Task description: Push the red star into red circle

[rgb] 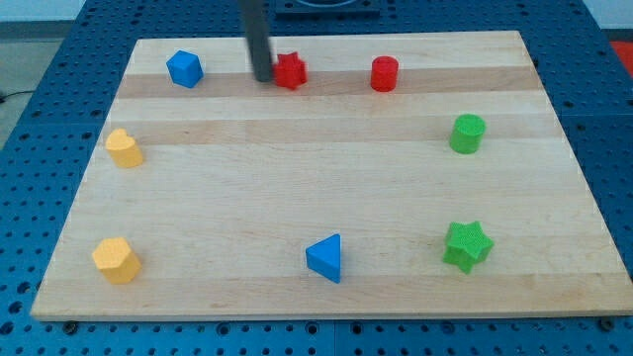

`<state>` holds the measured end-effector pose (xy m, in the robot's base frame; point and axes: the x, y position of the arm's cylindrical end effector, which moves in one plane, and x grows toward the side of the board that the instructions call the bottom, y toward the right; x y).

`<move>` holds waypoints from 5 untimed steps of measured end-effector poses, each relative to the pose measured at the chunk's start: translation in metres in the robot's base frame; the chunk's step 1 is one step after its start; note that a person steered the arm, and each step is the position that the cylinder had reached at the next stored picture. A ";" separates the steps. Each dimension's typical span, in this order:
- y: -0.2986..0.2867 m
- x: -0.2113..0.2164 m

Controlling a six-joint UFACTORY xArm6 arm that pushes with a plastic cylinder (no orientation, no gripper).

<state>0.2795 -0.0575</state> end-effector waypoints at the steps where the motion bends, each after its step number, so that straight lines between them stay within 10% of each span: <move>1: 0.064 0.004; 2: 0.049 0.006; 4: 0.064 0.157; 5: 0.096 0.133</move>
<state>0.4130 0.0381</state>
